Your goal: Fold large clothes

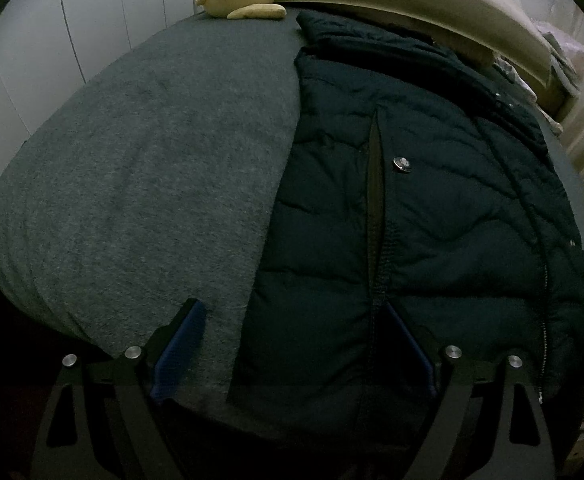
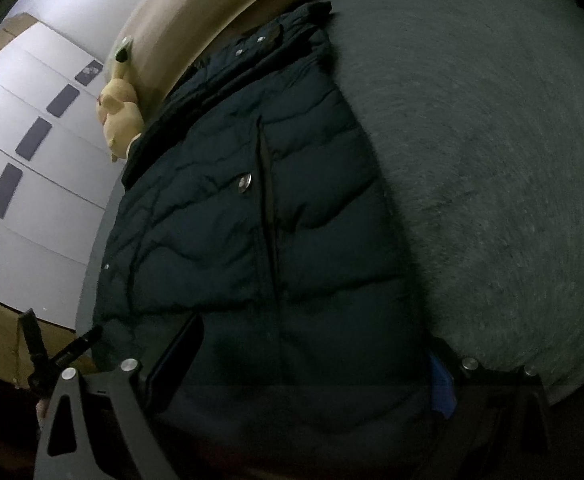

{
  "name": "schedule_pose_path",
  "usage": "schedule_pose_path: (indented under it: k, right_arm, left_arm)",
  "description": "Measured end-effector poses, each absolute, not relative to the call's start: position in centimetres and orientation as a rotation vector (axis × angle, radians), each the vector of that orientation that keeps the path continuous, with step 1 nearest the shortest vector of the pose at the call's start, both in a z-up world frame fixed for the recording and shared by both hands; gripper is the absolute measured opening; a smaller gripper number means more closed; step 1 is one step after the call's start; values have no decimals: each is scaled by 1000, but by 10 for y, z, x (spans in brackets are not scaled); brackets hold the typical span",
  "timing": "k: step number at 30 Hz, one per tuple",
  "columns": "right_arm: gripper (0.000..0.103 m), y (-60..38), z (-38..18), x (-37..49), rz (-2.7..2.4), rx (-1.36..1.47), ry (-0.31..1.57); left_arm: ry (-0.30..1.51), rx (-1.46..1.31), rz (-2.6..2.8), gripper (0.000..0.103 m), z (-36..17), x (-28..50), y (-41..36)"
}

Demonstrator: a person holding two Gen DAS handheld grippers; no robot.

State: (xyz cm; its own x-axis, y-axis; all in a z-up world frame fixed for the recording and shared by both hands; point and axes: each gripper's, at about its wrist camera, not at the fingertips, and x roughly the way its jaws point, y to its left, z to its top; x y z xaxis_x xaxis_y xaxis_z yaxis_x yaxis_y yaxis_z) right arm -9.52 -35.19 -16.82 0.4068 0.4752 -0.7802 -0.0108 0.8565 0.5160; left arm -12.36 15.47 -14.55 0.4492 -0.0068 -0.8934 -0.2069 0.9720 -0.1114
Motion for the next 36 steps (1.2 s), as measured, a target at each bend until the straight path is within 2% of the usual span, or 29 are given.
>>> schedule_pose_path:
  k: [4,7,10,12,14,17,23,28,30,34,35,36]
  right_arm:
    - [97,-348,-167,-94,316,466,1124]
    - [92,-350,-166,-95,300,458,1126]
    - [77,-353,-165,-96,266,442,1131]
    - [60,-358,-165,-97,245,437,1139]
    - [48,-367,-166,-99,237,455,1144]
    - [41,-373,-167,-100,240,482,1144]
    - [34,-375,-163,-102,254,508,1141]
    - [37,-386,-160,-108,278,607,1134]
    - [68,-393,-168,-108,264,672,1151]
    - [68,-388,-167,-111,283,660,1130]
    - [62,-385,-167,-112,293,640,1131]
    - [44,-382,-166,-112,297,623,1135]
  left_arm:
    - [1103,-214,124,91,-147,-122,155]
    - [1105,-212,126,91,-146,-122,154]
    - [1107,-210,127,91,-147,-121,154]
    - [1108,-209,128,91,-146,-120,153]
    - [1110,-208,127,91,-146,-120,154]
    - [1112,-207,123,91,-147,-120,155]
    - [1122,-204,112,91,-144,-122,155]
    - [1126,-200,113,91,-142,-124,153]
    - [1128,-198,109,91,-142,-124,153]
    - [1132,-199,103,91,-141,-125,153]
    - [1133,-199,103,91,-141,-125,154]
    - [1134,-197,103,91,-140,-125,154]
